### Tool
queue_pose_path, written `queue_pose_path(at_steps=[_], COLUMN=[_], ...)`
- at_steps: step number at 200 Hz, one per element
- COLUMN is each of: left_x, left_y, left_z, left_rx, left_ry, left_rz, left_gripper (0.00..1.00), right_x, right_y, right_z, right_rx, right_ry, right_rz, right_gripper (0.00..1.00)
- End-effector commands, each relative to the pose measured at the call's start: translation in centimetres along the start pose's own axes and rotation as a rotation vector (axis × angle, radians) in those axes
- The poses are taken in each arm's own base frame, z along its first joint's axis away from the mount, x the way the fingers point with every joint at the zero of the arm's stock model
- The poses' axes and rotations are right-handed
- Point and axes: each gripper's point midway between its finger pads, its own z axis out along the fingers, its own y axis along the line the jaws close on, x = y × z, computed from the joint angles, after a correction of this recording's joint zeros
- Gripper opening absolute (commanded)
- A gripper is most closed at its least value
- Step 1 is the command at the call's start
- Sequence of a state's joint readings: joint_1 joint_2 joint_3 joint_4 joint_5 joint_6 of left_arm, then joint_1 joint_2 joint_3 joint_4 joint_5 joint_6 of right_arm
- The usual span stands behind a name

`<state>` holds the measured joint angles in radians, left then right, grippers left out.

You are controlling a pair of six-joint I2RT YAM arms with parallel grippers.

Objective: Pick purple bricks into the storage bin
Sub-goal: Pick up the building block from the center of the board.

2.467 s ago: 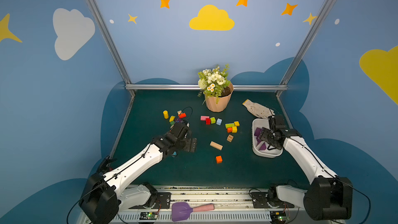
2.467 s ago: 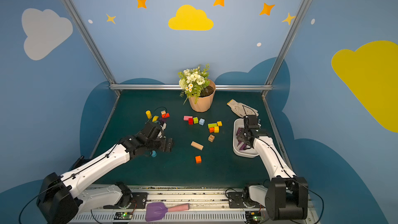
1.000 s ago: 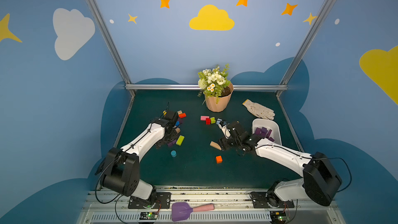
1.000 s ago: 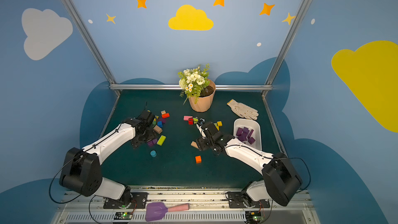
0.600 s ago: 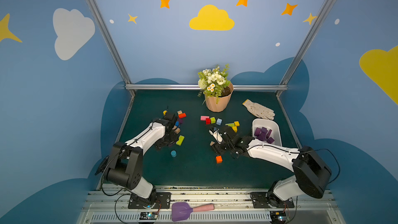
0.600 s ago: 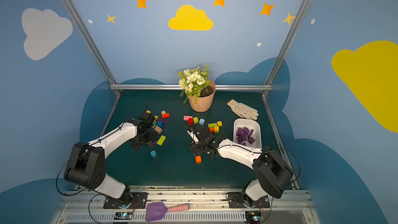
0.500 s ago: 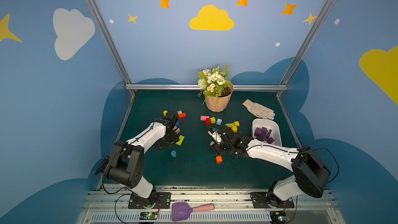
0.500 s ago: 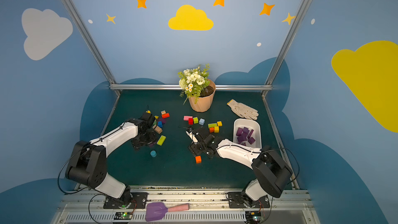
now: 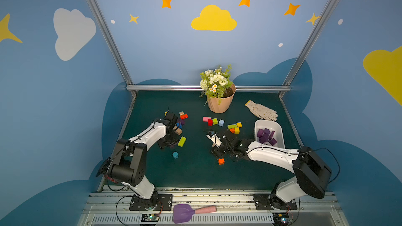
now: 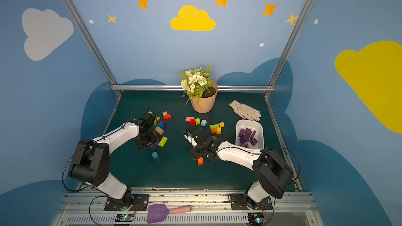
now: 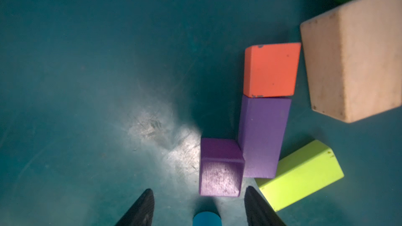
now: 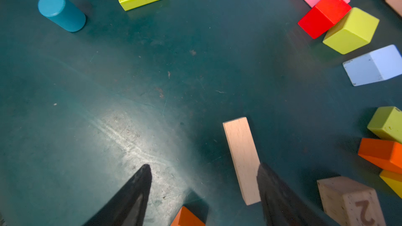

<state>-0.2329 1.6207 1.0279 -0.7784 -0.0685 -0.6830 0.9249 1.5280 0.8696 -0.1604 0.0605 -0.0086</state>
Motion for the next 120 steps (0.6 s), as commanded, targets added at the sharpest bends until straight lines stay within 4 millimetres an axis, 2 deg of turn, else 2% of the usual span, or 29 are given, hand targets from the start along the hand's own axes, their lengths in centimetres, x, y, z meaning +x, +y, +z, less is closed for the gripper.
queue_pose_path(at_steps=[1,59,88,120], left_x=[-0.3,-0.2,-0.3,-0.1], left_y=[-0.5,-0.4,-0.4,0.0], left_z=[0.5,1.6,1.9,2.2], left_rx=[0.014,0.023,0.030,0.020], left_ry=[0.011,0.026,0.036,0.050], left_rz=[0.011,0.005,0.001,-0.005], left_gripper=[0.58,0.57,0.45,0.42], right_x=[-1.4,-1.4,-1.5,-1.5], right_y=[0.1,0.0,-0.1,-0.2], right_z=[-0.2,-0.3,-0.4,-0.4], right_rx=[0.004,0.009,0.014,0.019], right_ry=[-0.033,-0.030,-0.032,-0.032], right_rz=[-0.012,-0.007,-0.004,-0.002], right_gripper=[0.77,0.77,0.77,0.77])
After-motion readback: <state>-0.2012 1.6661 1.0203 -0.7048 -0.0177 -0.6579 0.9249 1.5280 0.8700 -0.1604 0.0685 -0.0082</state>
